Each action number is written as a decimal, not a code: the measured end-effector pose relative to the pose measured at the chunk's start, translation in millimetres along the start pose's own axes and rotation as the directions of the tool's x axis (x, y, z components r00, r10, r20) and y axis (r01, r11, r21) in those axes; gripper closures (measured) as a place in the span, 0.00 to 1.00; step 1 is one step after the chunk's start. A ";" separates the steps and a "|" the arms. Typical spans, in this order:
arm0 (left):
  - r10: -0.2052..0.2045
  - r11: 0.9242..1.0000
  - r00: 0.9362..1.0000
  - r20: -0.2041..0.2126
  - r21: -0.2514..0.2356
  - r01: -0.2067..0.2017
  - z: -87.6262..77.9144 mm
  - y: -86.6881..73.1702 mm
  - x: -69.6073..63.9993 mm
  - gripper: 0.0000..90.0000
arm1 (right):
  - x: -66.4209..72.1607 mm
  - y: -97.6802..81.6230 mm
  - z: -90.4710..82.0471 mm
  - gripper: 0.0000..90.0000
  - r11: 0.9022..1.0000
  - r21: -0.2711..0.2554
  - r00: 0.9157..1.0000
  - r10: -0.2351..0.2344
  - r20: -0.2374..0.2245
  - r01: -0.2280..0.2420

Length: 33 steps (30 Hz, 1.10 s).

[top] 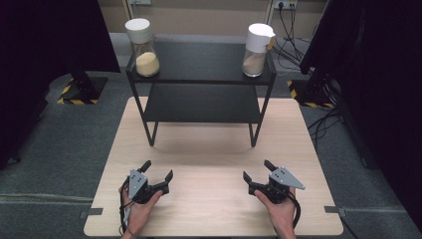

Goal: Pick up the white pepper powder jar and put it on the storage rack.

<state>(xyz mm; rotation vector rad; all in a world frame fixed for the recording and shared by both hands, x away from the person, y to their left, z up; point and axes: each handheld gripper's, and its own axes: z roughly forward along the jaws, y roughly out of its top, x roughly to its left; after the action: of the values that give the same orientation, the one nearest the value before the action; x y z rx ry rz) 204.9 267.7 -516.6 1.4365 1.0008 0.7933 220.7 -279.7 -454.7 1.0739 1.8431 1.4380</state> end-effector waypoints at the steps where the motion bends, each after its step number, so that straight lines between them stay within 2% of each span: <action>1: 0.000 1.000 1.000 0.000 0.000 0.000 0.0 0.1 0.0 0.09 | 0.4 -1.4 -0.1 0.10 1.000 0.001 1.000 0.002 0.001 -0.002; 9: 0.000 1.000 1.000 0.000 0.000 0.000 -0.1 0.0 0.1 0.09 | 1.8 -10.1 0.5 0.10 1.000 0.022 1.000 0.003 0.004 -0.003; 17: 0.001 1.000 1.000 0.000 0.000 -0.001 -0.1 0.0 0.0 0.09 | 3.6 -21.1 -1.6 0.10 1.000 0.021 1.000 0.004 0.017 -0.004; 33: 0.002 1.000 1.000 0.000 0.000 -0.002 0.0 0.0 -0.1 0.09 | 4.5 -28.6 -2.2 0.10 0.999 0.030 1.000 -0.010 0.026 0.009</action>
<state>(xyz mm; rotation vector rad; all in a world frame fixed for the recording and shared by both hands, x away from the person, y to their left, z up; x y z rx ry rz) 204.8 267.6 -516.6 1.4376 0.9991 0.7945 209.5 -280.0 -481.4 1.0918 1.8550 1.3888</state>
